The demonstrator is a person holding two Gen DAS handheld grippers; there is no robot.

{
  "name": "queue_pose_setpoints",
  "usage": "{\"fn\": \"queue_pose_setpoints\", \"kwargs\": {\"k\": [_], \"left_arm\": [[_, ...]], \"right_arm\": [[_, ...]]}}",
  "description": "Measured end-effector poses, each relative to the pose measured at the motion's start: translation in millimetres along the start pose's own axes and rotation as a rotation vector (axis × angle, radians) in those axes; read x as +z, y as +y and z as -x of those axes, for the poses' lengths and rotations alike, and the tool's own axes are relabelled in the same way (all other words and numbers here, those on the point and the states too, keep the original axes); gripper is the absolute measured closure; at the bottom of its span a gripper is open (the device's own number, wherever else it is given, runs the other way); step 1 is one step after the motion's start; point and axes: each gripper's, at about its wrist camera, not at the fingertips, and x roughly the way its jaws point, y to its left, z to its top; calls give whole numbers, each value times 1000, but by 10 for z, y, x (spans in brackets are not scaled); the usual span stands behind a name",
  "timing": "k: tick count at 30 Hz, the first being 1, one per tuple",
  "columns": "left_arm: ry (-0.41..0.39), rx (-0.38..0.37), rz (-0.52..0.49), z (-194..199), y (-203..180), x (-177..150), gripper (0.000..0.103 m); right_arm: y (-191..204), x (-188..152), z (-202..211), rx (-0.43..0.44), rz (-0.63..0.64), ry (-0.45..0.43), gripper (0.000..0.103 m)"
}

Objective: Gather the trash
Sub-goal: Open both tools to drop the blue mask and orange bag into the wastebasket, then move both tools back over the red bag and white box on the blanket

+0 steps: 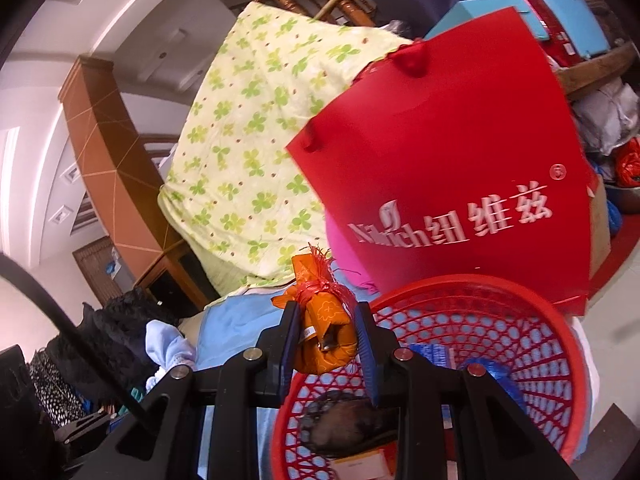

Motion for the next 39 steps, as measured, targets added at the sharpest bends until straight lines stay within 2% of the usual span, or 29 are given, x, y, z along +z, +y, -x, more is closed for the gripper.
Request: {"fn": "queue_pose_setpoints", "kwargs": {"k": [8,10,11,12,14,18,21,25,27,28,29,30,31,35,39], "left_arm": [[40,-106,13,-317,-214,39,89],[64,-111,17,-440,-247,23,84],[81,-127,22,-511,-256,4,76],[96,-139,22,-559,-265,-21,63],[102,-109,15,-592,-268,-86,51],[98,-88,14,-531,-167,-216,50],[110,-48,29,-487,-34,-301,50],[118,53,37,-407,165,-384,50],[120,107,38,-362,269,-404,46],[118,134,44,-327,341,-421,46],[116,158,52,-293,415,-436,45],[117,175,58,-274,475,-446,45],[117,201,66,-245,551,-460,45],[115,290,79,-138,801,-514,45],[111,356,86,-58,1003,-566,45]], "right_arm": [[-336,72,112,-18,-112,-11,72],[-378,76,111,-32,-135,-10,72],[-396,79,104,-36,-146,-7,72],[-412,81,100,-34,-158,-5,72],[-409,83,99,-36,-164,-8,72],[-297,89,63,-22,-146,-17,72],[-156,80,20,-11,-111,-21,72],[102,37,-16,31,-48,-37,72],[210,12,-27,58,-31,-45,71],[255,2,-36,73,-28,-48,65],[314,-16,-46,90,-25,-52,50],[363,-34,-50,101,-25,-62,42],[431,-52,-51,117,-23,-77,38],[690,-141,-95,174,21,-87,38],[965,-276,-231,207,66,-47,38]]}}
